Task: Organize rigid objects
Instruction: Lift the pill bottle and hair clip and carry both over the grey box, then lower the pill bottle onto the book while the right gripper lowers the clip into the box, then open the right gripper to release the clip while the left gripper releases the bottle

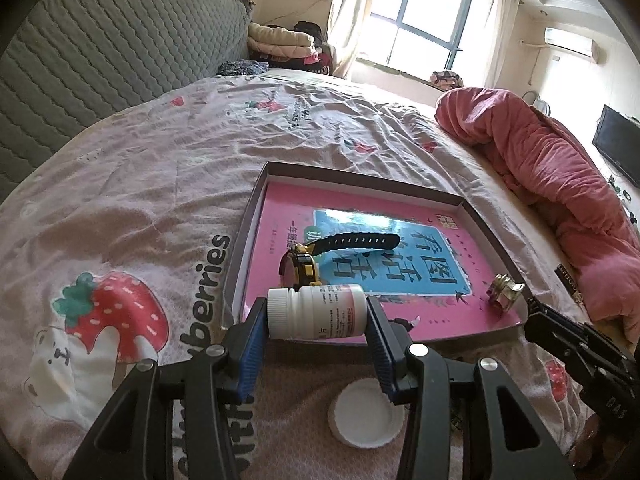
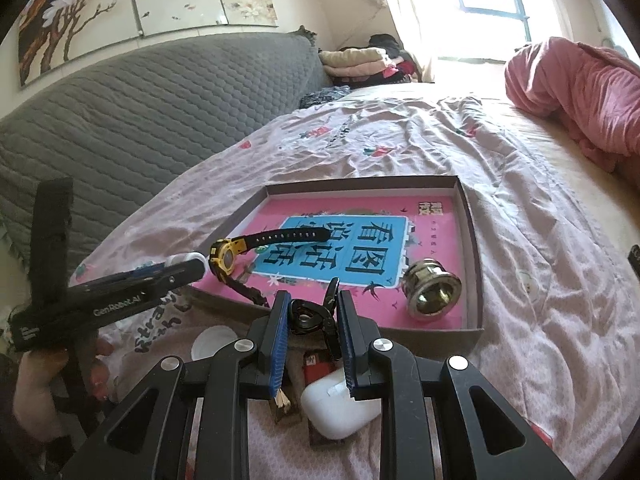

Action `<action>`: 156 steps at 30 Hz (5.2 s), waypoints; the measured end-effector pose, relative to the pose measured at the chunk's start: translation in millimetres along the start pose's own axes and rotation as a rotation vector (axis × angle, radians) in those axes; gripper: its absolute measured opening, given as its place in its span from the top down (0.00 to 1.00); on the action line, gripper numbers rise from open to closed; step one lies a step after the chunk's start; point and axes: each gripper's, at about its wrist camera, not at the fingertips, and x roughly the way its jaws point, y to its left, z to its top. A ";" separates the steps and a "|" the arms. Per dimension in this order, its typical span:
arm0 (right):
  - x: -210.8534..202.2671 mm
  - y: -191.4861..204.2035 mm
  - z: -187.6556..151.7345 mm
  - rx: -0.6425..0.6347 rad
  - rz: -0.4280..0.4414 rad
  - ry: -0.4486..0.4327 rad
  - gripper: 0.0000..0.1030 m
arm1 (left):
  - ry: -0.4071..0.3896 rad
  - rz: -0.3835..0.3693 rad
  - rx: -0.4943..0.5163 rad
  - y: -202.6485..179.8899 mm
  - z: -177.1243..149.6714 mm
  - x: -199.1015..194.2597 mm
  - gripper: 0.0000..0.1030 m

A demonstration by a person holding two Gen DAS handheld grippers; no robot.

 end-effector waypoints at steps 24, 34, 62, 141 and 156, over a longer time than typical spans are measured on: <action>25.4 -7.5 11.8 -0.014 -0.043 -0.009 0.77 | 0.023 0.001 0.012 1.6 3.1 34.7 0.54; 30.9 -10.1 19.2 -0.017 -0.066 -0.027 0.77 | 0.034 0.029 0.065 -5.9 3.6 41.6 0.54; 76.2 -16.8 14.2 -0.050 -0.146 0.165 0.77 | 0.068 0.057 0.138 -14.2 2.7 46.1 0.54; 49.8 -28.7 22.0 0.005 -0.102 0.062 0.50 | 0.099 0.009 0.110 -11.3 4.1 27.7 0.53; 30.2 -23.4 26.3 -0.024 -0.122 0.004 0.43 | 0.018 0.049 0.106 -13.4 4.1 1.7 0.53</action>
